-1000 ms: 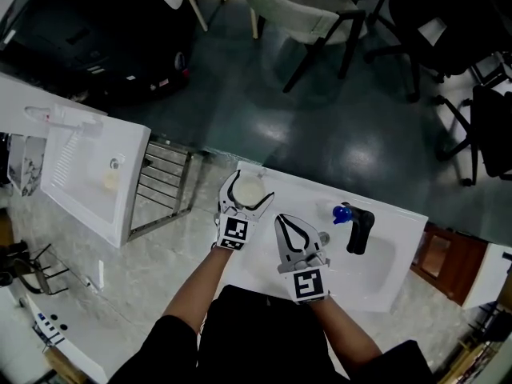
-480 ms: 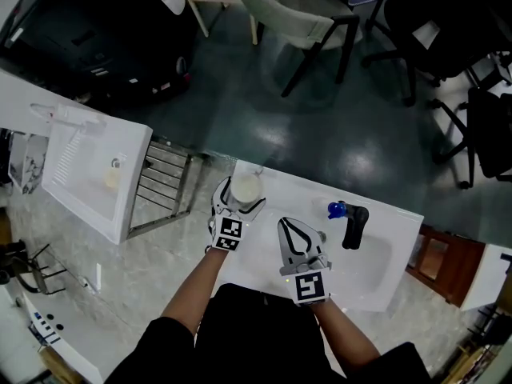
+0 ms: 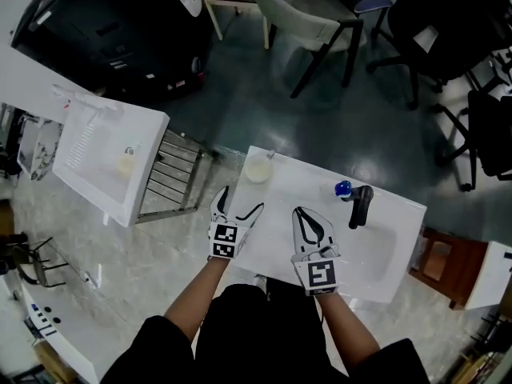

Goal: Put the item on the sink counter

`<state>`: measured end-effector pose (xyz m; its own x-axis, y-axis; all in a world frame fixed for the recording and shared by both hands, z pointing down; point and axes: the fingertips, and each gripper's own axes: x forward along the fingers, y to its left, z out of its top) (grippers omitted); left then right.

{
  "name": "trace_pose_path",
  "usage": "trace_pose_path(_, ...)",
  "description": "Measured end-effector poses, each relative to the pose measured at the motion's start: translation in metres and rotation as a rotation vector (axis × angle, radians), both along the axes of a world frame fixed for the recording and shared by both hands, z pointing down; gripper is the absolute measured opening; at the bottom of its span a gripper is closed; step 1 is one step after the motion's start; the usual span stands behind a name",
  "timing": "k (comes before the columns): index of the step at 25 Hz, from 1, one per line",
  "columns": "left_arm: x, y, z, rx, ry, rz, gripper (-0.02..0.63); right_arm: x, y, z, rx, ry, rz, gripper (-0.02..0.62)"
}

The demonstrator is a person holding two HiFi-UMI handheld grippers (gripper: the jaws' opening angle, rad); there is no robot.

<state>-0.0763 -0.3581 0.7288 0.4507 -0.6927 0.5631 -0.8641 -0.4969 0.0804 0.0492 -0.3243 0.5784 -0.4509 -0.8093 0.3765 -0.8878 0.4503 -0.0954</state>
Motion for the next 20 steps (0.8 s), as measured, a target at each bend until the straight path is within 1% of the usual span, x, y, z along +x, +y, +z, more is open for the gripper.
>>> trace_pose_path(3,-0.005,0.033,-0.024,0.008,0.056,-0.036,0.486,-0.002,0.026,-0.016,0.023,-0.014,0.017,0.032)
trace_pose_path(5,-0.001,0.061,-0.040,0.010,0.079,-0.018,0.477,-0.005,0.047,-0.022,0.054,-0.001,0.020,0.032)
trace_pose_path(7,0.002,0.099,-0.056,-0.001,0.096,0.006,0.440,-0.010,0.075,-0.029,0.074,0.012,0.025,0.032)
trace_pose_path(9,-0.003,0.141,-0.073,-0.024,0.134,-0.009,0.416,-0.014,0.104,-0.048,0.096,-0.013,0.055,0.032)
trace_pose_path(10,-0.008,0.161,-0.082,-0.032,0.156,-0.028,0.377,-0.014,0.116,-0.059,0.116,-0.027,0.076,0.032)
trace_pose_path(12,-0.017,0.197,-0.105,-0.013,0.193,-0.054,0.233,-0.015,0.143,-0.080,0.153,-0.033,0.100,0.032)
trace_pose_path(13,-0.022,0.215,-0.118,0.014,0.196,-0.052,0.176,-0.018,0.158,-0.089,0.167,-0.024,0.093,0.032)
trace_pose_path(15,-0.035,0.249,-0.143,0.072,0.171,-0.045,0.073,-0.031,0.191,-0.103,0.188,0.014,0.048,0.032)
trace_pose_path(16,-0.042,0.265,-0.154,0.091,0.168,-0.047,0.041,-0.038,0.207,-0.107,0.191,0.031,0.028,0.032)
trace_pose_path(18,-0.052,0.292,-0.176,0.115,0.201,-0.049,0.021,-0.048,0.241,-0.111,0.177,0.033,0.005,0.032)
trace_pose_path(20,-0.053,0.314,-0.200,0.134,0.245,-0.036,0.015,-0.052,0.272,-0.113,0.155,0.015,-0.002,0.032)
